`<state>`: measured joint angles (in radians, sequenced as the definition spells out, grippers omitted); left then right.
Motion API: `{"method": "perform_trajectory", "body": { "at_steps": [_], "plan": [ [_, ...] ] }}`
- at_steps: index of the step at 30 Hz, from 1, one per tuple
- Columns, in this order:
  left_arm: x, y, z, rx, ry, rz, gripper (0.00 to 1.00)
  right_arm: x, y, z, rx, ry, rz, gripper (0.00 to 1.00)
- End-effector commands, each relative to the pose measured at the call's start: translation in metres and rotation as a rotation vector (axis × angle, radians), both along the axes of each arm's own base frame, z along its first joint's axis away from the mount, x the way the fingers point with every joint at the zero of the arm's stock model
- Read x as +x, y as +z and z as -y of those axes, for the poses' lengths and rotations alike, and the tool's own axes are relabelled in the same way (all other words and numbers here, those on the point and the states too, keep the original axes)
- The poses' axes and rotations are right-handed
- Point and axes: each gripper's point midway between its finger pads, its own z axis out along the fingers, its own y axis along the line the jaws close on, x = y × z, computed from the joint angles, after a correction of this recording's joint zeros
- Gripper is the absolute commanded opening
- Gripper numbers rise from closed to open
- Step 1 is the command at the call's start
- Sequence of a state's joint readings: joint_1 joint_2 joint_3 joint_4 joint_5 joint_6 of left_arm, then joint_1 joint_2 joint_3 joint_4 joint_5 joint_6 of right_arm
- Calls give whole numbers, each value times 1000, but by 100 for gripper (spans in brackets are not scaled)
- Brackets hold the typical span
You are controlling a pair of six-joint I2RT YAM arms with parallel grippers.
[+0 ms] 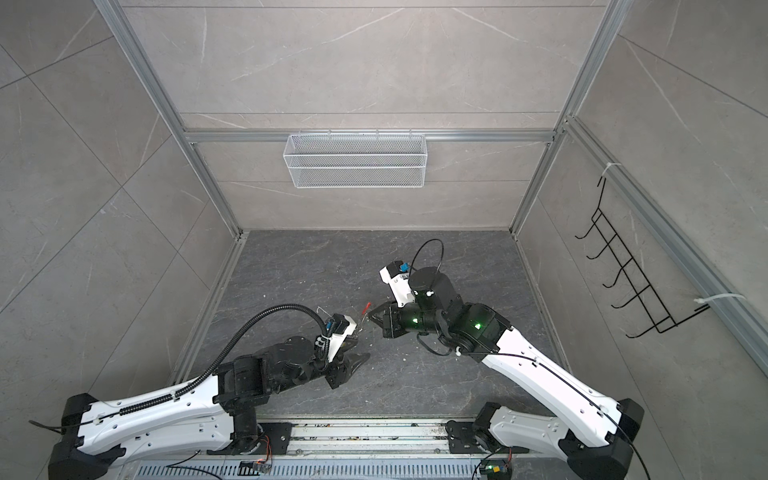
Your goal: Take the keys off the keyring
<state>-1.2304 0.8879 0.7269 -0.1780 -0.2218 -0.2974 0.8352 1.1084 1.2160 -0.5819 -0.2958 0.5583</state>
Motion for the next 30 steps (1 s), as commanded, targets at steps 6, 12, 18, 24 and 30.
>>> {"method": "perform_trajectory", "body": {
  "at_steps": [6, 12, 18, 24, 30],
  "plan": [
    [38, 51, -27, -53, 222, 160, 52, -11, 20, 0, 72, 45, 27, 0],
    [35, 64, -37, -109, 232, 180, 55, -14, 18, 1, 72, 51, 25, 0],
    [11, 81, -38, -261, 113, 155, 56, -14, 18, 7, 66, 44, 51, 0],
    [5, 84, -44, -334, 108, 125, 58, -18, 17, 8, 64, 69, 82, 0],
    [26, 64, -70, -391, 283, 32, 67, -22, 21, 12, 78, 83, 127, 0]
  ]
}}
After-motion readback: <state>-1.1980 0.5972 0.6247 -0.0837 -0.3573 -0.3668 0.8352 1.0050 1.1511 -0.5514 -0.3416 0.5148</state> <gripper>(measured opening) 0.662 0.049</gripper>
